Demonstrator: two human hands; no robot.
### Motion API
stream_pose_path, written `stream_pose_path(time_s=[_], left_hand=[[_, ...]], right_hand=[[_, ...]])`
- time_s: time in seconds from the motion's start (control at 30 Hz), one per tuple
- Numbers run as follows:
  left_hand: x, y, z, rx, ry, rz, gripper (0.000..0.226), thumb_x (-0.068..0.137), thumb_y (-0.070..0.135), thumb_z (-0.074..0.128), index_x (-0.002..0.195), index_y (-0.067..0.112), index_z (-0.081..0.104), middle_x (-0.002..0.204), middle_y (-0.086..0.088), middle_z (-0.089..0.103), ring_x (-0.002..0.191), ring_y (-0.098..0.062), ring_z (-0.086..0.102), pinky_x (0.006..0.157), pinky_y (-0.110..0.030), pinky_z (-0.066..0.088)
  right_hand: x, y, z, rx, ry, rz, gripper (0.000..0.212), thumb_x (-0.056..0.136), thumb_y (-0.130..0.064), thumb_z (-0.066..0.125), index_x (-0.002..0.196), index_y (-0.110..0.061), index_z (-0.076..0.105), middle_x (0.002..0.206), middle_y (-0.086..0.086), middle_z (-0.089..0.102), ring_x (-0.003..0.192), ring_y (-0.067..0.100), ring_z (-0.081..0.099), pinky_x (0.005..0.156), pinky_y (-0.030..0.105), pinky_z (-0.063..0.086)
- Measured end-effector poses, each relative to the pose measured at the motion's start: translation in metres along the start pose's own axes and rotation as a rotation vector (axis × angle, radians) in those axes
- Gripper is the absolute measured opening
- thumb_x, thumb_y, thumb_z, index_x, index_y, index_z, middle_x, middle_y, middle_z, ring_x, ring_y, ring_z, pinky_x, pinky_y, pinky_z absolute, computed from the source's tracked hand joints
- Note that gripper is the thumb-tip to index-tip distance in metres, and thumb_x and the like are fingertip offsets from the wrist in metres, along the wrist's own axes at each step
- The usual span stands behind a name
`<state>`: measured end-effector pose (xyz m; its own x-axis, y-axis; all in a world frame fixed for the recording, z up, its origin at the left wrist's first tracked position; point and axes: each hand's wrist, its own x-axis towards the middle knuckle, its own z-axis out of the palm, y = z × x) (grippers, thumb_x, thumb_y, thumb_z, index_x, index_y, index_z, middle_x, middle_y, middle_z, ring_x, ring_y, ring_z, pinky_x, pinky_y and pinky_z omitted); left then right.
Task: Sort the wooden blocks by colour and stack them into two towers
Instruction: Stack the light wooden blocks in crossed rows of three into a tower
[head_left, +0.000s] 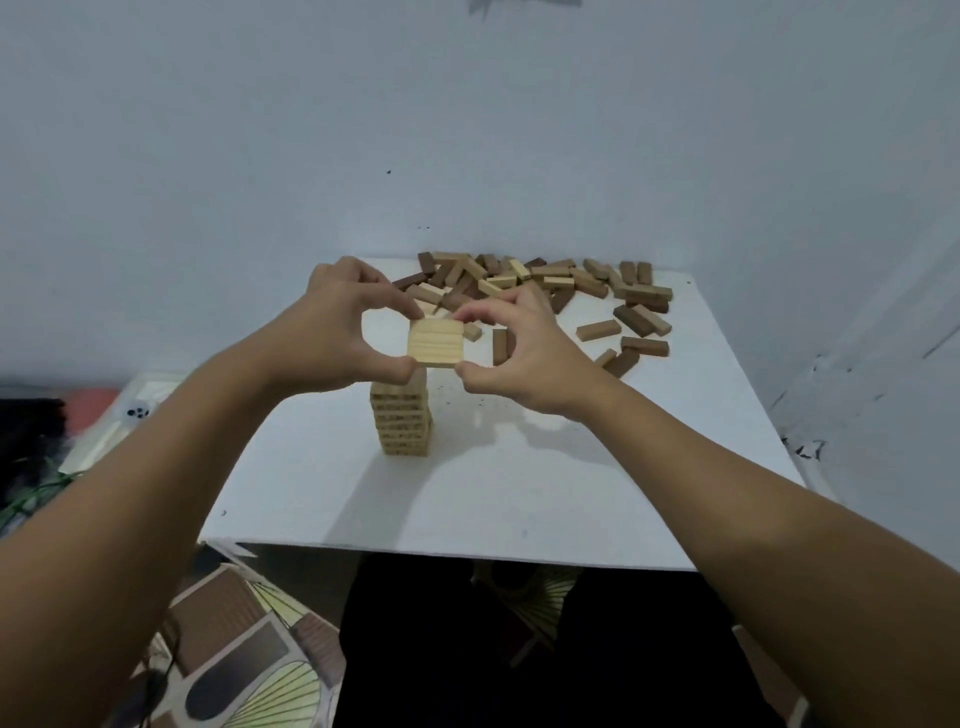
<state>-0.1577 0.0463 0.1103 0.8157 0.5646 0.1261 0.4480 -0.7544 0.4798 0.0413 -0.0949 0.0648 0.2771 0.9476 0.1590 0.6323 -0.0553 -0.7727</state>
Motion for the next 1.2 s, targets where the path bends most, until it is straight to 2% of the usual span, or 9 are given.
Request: stream_pose_path(time_s=[0.07,0.13,0.23,0.4,0.5,0.63,0.77,0.93,1.2], left_hand=[[-0.004,-0.016,-0.002,-0.021,-0.042,-0.037,0.058,0.061,0.057,0.081,0.117,0.046,0.07,0.125,0.01,0.043,0.124,-0.003,0.027,0.103,-0.027,0.028],[-0.006,-0.029,-0.001,-0.045,-0.079,-0.065,0.058,0.06,0.06,0.08,0.116,0.048,0.07,0.125,0.011,0.044,0.128,-0.005,0.028,0.102,-0.029,0.03],[-0.006,-0.044,0.003,-0.071,-0.12,-0.091,0.057,0.061,0.06,0.083,0.115,0.051,0.069,0.124,0.014,0.044,0.131,-0.008,0.03,0.1,-0.03,0.034],[-0.006,-0.059,0.009,-0.125,-0.15,-0.115,0.061,0.055,0.066,0.075,0.115,0.055,0.068,0.126,0.014,0.045,0.133,-0.011,0.032,0.1,-0.033,0.037],[-0.006,-0.061,0.008,-0.127,-0.158,-0.111,0.057,0.061,0.06,0.077,0.116,0.053,0.068,0.127,0.012,0.045,0.134,-0.012,0.031,0.106,-0.038,0.037],[-0.007,-0.065,0.009,-0.143,-0.172,-0.112,0.06,0.056,0.067,0.074,0.115,0.057,0.067,0.126,0.015,0.045,0.134,-0.013,0.033,0.112,-0.043,0.038],[-0.007,-0.066,0.012,-0.179,-0.178,-0.12,0.062,0.053,0.069,0.073,0.114,0.061,0.066,0.127,0.015,0.045,0.134,-0.013,0.034,0.113,-0.045,0.038],[-0.005,-0.07,0.015,-0.199,-0.186,-0.123,0.062,0.055,0.069,0.075,0.115,0.062,0.065,0.129,0.013,0.047,0.136,-0.012,0.036,0.116,-0.047,0.038],[-0.009,-0.077,0.014,-0.274,-0.215,-0.171,0.069,0.055,0.064,0.087,0.12,0.06,0.065,0.138,0.014,0.048,0.133,-0.014,0.045,0.114,-0.044,0.042]], right_hand=[[0.005,-0.003,0.014,-0.035,-0.027,0.033,0.055,0.068,-0.055,0.076,0.121,-0.05,0.062,0.129,-0.014,0.039,0.134,0.008,0.033,0.116,0.045,0.033],[0.008,-0.004,0.025,-0.056,-0.045,0.055,0.057,0.065,-0.061,0.075,0.119,-0.052,0.062,0.129,-0.017,0.039,0.135,0.011,0.034,0.116,0.045,0.033],[0.01,-0.005,0.032,-0.049,-0.071,0.076,0.048,0.076,-0.047,0.082,0.12,-0.048,0.064,0.132,-0.015,0.039,0.135,0.009,0.031,0.117,0.04,0.029],[0.012,-0.008,0.036,-0.034,-0.098,0.11,0.046,0.079,-0.038,0.083,0.119,-0.047,0.064,0.135,-0.014,0.038,0.13,0.003,0.028,0.104,0.028,0.024],[0.013,-0.008,0.038,-0.028,-0.107,0.113,0.045,0.08,-0.038,0.083,0.119,-0.047,0.064,0.135,-0.013,0.038,0.132,0.003,0.027,0.104,0.027,0.023],[0.012,-0.008,0.039,-0.023,-0.111,0.116,0.044,0.079,-0.04,0.083,0.118,-0.048,0.065,0.135,-0.014,0.038,0.132,0.003,0.028,0.105,0.028,0.023],[0.011,-0.006,0.039,-0.017,-0.108,0.118,0.044,0.079,-0.041,0.084,0.118,-0.047,0.065,0.133,-0.013,0.039,0.132,0.003,0.029,0.108,0.03,0.027],[0.01,-0.007,0.037,-0.021,-0.112,0.128,0.045,0.081,-0.04,0.084,0.121,-0.047,0.064,0.134,-0.013,0.038,0.126,0.0,0.028,0.103,0.027,0.024],[0.013,-0.003,0.039,0.001,-0.126,0.124,0.045,0.08,-0.042,0.084,0.12,-0.047,0.064,0.135,-0.013,0.038,0.137,0.004,0.031,0.112,0.031,0.028]])
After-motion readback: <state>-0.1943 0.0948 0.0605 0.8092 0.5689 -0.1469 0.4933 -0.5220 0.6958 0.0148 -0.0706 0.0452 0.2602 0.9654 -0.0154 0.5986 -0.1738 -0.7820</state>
